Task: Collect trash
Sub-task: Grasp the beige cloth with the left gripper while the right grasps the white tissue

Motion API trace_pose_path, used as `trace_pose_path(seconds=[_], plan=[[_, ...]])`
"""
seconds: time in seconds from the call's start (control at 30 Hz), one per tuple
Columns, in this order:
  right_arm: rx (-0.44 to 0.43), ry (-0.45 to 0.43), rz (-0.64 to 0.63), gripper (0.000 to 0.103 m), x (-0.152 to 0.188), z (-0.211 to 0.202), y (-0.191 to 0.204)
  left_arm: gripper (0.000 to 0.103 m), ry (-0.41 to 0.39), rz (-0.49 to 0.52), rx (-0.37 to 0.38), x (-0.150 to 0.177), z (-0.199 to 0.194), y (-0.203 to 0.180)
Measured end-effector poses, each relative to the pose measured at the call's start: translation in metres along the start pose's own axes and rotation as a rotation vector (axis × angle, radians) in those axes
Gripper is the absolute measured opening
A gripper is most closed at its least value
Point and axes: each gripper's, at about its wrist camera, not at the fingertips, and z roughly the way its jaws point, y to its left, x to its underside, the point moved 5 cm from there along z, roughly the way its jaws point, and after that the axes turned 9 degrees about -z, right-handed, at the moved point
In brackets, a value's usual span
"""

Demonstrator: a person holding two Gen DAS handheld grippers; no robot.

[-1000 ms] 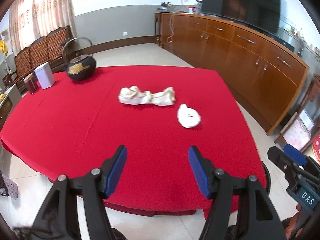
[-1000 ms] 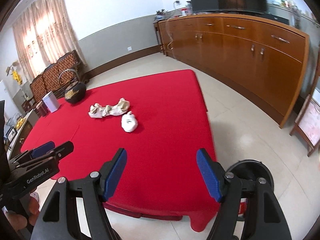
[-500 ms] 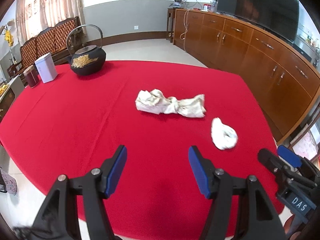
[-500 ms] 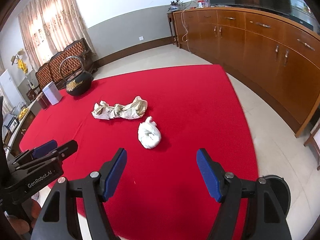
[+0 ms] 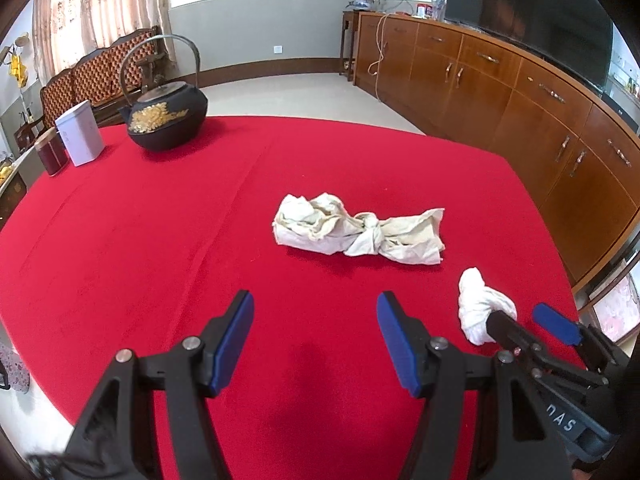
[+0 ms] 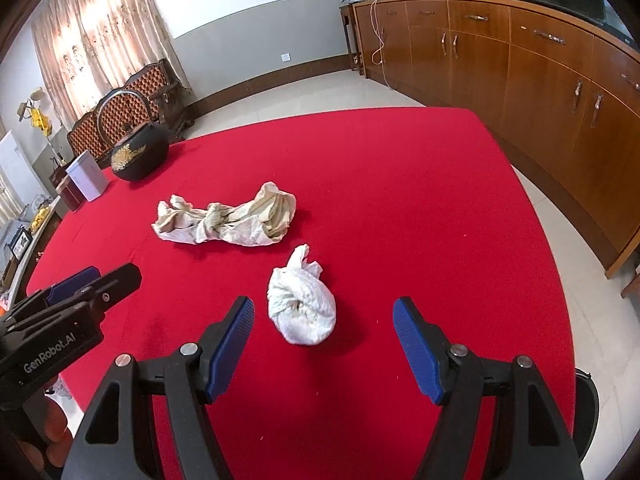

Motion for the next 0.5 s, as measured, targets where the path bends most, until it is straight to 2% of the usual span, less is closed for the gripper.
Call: trace_pose_path(seconds=[0.2,0.3,0.4,0.43,0.5], plan=[[-0.012,0.003,-0.005,0.072,-0.001,0.01,0.0,0.065,0.008,0.0,0.001,-0.001,0.009,-0.007],[-0.017,0.003,-0.022,0.053,-0.002,0.014,0.003,0.065,0.011,0.004,0.004,0.0,0.012,-0.011],[-0.033,0.007,-0.026,0.05,-0.002,0.017,0.004,0.065,0.013,0.0,0.003,-0.001,0.015,-0.014],[-0.033,0.001,-0.027,0.045,-0.003,0.017,0.004,0.065,0.013,0.0,0.003,-0.001,0.016,-0.015],[-0.032,-0.012,-0.031,0.041,-0.005,0.017,0.003,0.065,0.014,0.003,0.004,-0.003,0.019,-0.017]])
